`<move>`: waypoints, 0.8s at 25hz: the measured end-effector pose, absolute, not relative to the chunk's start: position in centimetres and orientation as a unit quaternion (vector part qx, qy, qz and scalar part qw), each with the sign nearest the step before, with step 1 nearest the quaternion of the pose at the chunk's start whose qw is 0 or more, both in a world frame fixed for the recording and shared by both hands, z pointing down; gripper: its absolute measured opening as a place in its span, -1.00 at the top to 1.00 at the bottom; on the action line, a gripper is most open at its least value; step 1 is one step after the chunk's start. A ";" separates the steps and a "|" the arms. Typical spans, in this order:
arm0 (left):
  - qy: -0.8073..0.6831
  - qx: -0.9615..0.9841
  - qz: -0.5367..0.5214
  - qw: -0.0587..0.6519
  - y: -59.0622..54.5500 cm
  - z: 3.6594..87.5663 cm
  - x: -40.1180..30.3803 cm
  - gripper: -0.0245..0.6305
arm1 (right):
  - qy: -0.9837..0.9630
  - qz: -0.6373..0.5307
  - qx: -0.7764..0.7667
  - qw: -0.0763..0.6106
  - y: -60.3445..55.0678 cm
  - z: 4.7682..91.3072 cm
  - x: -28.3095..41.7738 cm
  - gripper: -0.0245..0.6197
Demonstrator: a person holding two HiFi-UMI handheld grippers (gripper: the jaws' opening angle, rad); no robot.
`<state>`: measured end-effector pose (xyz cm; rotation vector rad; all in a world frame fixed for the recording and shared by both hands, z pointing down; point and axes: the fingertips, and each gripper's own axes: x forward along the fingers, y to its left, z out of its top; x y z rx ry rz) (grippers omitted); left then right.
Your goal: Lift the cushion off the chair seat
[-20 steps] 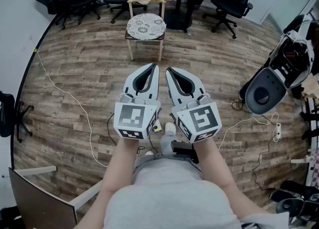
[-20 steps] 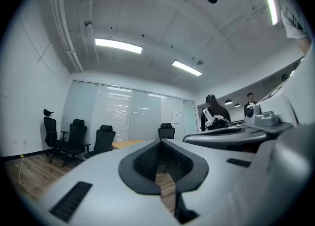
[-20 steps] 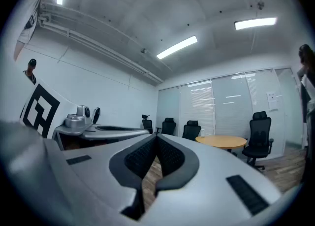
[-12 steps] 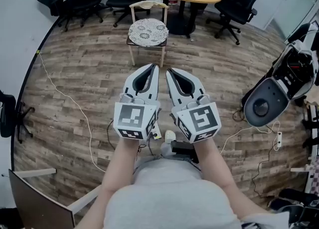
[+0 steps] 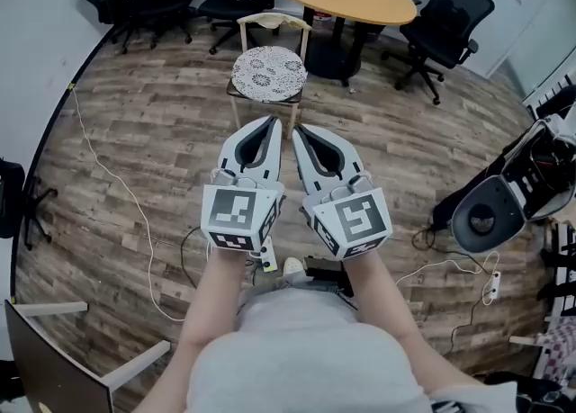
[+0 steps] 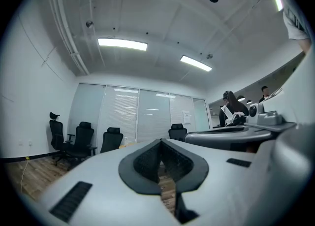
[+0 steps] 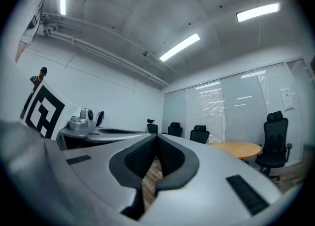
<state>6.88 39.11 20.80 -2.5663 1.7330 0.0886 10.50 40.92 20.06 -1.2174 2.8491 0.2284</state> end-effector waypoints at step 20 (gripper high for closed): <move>0.578 -0.816 0.019 0.019 34.2 21.6 8.1 0.92 | 0.923 0.042 -0.383 0.016 36.1 21.7 12.8 0.85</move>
